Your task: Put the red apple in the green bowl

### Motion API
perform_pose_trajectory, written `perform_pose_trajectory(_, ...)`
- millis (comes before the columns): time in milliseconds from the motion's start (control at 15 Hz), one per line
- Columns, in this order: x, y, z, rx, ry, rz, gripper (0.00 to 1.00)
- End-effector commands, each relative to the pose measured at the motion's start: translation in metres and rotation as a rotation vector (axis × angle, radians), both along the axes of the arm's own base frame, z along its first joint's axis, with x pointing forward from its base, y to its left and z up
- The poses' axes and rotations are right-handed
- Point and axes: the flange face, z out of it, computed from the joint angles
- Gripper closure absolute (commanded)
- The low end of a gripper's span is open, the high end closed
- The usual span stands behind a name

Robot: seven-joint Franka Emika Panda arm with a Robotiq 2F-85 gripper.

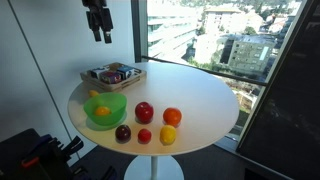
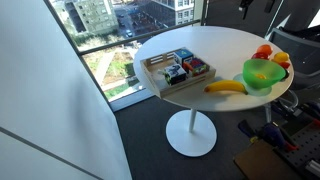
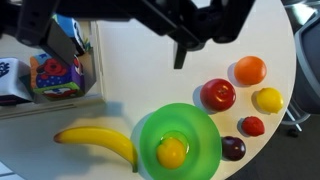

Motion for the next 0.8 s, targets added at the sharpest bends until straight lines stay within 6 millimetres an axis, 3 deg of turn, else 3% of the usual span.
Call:
perform_pose_trajectory(0,0.0008,-0.0083,-0.0026,-0.031,-0.029,0.031,0.0)
perform_pose_trajectory(733,0.0022,-0.006,-0.0025,-0.023,-0.02,0.019,0.0)
